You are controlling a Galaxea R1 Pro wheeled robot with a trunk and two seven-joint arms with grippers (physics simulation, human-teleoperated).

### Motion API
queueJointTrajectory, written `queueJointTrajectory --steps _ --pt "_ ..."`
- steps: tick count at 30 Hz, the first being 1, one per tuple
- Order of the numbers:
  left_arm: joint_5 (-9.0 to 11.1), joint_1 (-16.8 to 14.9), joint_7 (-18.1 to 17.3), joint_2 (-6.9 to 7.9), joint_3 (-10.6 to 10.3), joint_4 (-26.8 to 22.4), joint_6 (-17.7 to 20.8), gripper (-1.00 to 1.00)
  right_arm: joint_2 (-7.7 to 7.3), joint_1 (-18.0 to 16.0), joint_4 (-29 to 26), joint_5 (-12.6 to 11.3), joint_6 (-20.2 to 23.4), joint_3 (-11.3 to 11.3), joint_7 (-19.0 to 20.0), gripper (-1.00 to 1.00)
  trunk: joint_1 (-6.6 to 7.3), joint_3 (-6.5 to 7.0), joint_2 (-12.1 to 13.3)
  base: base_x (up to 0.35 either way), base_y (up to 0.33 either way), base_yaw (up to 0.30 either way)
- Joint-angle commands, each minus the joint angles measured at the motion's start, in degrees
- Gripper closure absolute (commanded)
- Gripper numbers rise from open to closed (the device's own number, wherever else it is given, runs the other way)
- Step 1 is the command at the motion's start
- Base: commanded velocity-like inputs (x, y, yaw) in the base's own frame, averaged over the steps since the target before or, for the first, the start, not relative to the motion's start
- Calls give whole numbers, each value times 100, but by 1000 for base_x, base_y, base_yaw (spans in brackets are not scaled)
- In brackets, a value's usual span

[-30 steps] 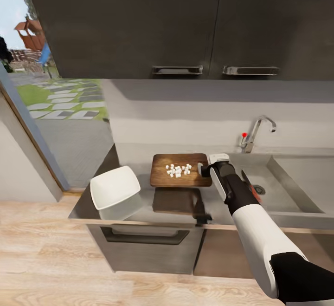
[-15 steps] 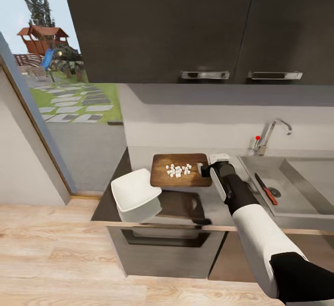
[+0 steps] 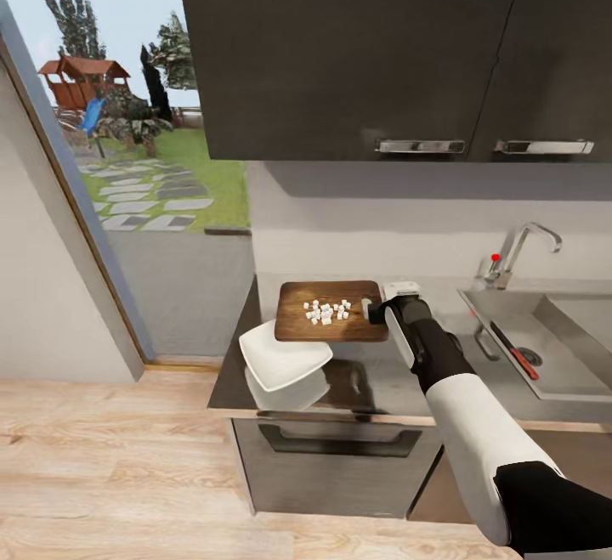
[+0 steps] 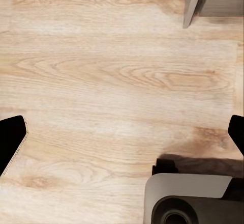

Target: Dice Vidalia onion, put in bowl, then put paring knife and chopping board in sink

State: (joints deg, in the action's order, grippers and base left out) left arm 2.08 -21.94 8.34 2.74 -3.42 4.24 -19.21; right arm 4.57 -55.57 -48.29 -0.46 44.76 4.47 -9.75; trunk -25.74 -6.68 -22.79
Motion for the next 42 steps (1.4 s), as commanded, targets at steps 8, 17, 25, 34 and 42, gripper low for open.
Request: queueJointTrajectory --steps 8,17,25,34,42 --pt "20 -12 11 3 -36 24 -38 -100 -9 -7 -4 18 26 10 -26 100 -4 57 -13 0 26 0" --pt "20 -12 12 12 -36 24 -47 -100 -4 -7 -4 20 7 19 -33 100 -4 101 -13 0 0 0" --pt "20 -12 12 42 -36 24 -41 -100 0 -7 70 20 2 94 -34 100 -4 173 -13 0 0 0" --pt "20 -12 14 42 -36 24 -38 -100 -9 -7 127 29 -195 533 -26 100 -4 205 -13 0 0 0" --pt "20 -12 14 42 -36 24 -38 -100 -18 -7 108 37 -407 1198 -19 100 -4 205 -13 0 0 0"
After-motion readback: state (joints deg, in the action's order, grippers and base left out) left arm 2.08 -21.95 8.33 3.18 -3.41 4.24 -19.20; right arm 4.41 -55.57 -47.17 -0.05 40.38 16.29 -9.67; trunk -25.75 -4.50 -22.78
